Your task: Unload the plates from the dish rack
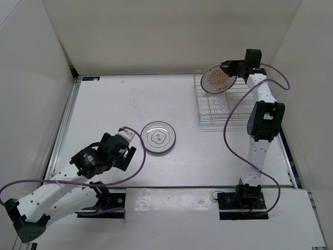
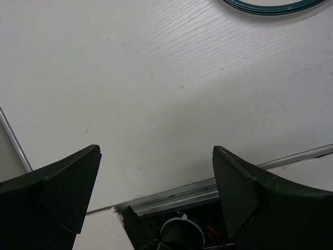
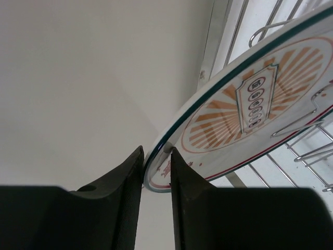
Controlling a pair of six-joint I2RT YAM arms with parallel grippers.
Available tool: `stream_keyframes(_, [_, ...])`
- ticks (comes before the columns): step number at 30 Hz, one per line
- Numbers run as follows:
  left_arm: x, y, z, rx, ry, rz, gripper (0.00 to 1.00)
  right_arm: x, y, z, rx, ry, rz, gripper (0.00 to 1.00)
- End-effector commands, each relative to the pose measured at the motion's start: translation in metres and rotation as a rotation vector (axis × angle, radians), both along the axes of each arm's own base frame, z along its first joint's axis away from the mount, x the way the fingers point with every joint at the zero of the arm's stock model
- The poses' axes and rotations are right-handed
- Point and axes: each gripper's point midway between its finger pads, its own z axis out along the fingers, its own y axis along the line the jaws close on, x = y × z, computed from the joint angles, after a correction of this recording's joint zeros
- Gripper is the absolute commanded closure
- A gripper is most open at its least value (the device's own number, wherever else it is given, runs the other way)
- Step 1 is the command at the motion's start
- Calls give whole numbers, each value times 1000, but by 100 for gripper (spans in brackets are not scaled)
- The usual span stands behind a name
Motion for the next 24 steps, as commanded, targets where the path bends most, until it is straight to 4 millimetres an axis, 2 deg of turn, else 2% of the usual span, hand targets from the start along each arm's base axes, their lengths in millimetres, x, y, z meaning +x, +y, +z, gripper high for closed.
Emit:
stream_keyframes(1, [3, 2, 5, -14, -29, 22, 0, -10, 6, 2, -10, 7, 32, 87])
stream_keyframes(5, [3, 2, 5, -11, -32, 18, 0, -16, 7, 5, -9, 8, 38, 92])
stream_keyframes(7, [3, 2, 4, -13, -30, 14, 0, -19, 8, 14, -10, -11, 44, 92])
stream_keyframes(8, [3, 2, 4, -12, -30, 12, 0, -22, 8, 9, -9, 0, 43, 94])
stream_keyframes(9, [2, 2, 5, -13, -31, 9, 0, -24, 8, 17, 0, -15, 45, 99])
stream_keyframes(10, [2, 2, 5, -14, -32, 10, 0, -27, 9, 11, 5, -1, 48, 99])
stream_keyframes(12, [2, 2, 3, -16, -28, 8, 0, -30, 10, 22, 12, -20, 53, 100])
stream_keyframes(13, [2, 1, 3, -17, -28, 4, 0, -33, 11, 18, 15, -9, 56, 100])
stream_keyframes(24, [-1, 0, 0, -34, -20, -10, 0, -53, 11, 44, 47, -59, 56, 100])
